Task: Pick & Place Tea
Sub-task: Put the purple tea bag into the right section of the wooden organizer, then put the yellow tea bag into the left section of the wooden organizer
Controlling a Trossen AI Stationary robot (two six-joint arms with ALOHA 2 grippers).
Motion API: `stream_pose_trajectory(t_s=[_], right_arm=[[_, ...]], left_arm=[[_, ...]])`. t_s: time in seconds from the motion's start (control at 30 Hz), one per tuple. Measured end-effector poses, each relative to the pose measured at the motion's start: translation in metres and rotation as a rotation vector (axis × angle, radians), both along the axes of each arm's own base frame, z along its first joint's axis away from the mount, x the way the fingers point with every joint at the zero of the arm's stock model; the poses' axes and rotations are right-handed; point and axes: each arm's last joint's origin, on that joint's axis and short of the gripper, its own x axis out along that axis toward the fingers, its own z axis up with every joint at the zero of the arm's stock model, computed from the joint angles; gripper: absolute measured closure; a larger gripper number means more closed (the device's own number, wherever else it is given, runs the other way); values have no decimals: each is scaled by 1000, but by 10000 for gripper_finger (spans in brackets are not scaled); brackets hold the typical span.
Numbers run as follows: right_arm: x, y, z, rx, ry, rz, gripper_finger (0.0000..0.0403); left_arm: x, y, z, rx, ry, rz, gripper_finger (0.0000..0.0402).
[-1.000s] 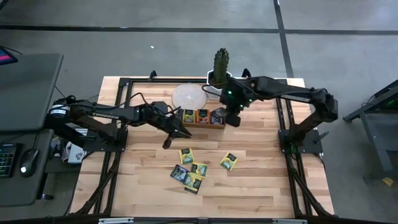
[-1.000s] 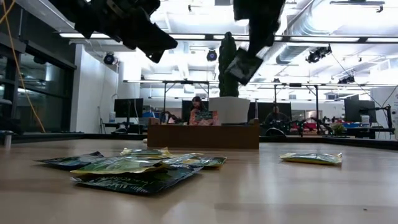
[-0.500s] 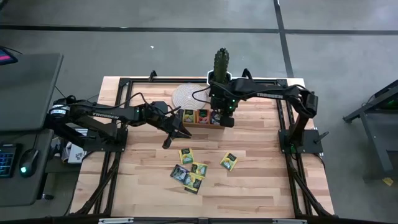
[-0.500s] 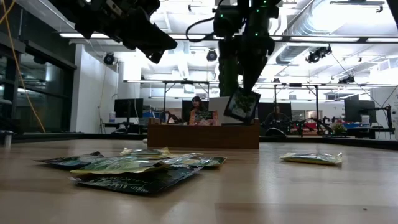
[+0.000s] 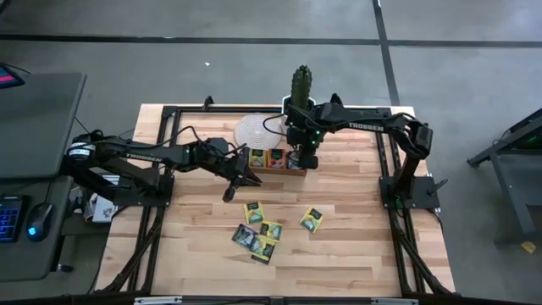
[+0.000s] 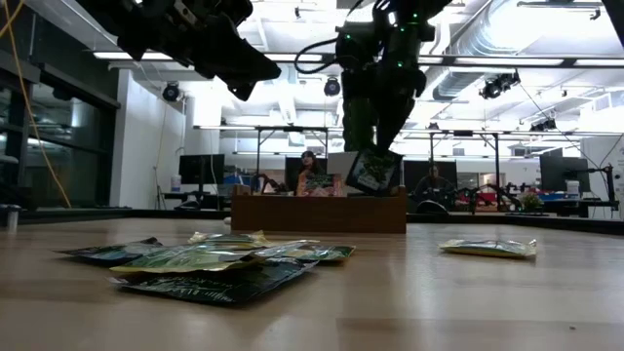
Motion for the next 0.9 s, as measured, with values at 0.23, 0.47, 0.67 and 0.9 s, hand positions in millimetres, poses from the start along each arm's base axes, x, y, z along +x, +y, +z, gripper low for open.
stream_pose_trajectory(t_s=[0.23,0.47,0.67,0.9], right_arm=[[1,0,-4,-14,-9,15,403],[1,0,-4,-15,-6,26,391],[0,0,-4,-21,0,22,354],[0,1,-3,-26,9,-49,300]], left_arm=[[0,0,0,-10,3,7,355],[0,1,0,-11,6,28,355],[0,1,0,-15,7,32,355],[0,1,0,-21,9,42,355]])
